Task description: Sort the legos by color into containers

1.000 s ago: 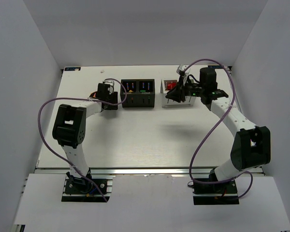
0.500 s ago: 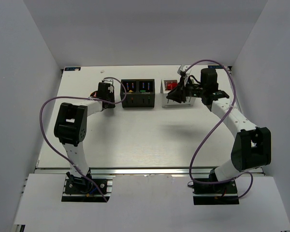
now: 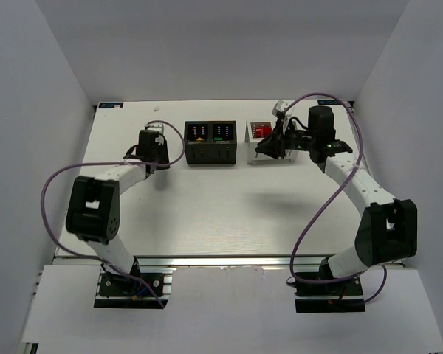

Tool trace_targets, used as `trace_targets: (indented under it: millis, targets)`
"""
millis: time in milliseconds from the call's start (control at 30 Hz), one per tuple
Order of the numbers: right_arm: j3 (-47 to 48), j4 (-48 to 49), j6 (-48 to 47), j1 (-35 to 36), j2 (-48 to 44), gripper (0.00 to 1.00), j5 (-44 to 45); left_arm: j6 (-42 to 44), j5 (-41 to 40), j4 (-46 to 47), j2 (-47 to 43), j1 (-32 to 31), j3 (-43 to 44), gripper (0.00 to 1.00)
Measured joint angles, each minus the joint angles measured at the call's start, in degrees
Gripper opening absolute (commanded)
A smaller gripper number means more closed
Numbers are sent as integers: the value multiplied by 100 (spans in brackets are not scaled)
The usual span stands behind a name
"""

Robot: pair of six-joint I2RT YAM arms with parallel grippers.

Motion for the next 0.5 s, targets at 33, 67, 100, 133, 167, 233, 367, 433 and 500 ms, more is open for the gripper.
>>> trace_targets:
  millis: [33,67,100,133,167,233,367,433,500]
  targets:
    - [-33,2,-20,0,-42,31,0,-44,76,-33,-243,0,-63,1]
    - [-68,-9,-31,0,-81,31,0,-90,170,-46,-509,0,-118,1]
    - [-96,-15,-37,0,-109,31,0,-140,280,-48,-776,0,-160,2]
    - [-131,-15,-44,0,-140,31,0,-203,415,-26,-1047,-2,-199,2]
    - [-157,-17,-46,0,-157,31,-2,-264,553,7,-1283,-11,-234,2]
    - [-186,-33,-48,0,-170,31,0,-391,804,79,-1722,-35,-302,2]
    - [-254,-66,-52,0,-190,31,0,-645,1237,208,-2168,-227,-328,3]
    - [-254,-68,-52,0,-197,31,0,-769,1403,245,-2168,-404,-295,3]
    - [-254,-70,-52,0,-214,31,0,-887,1523,254,-2070,-586,-223,4]
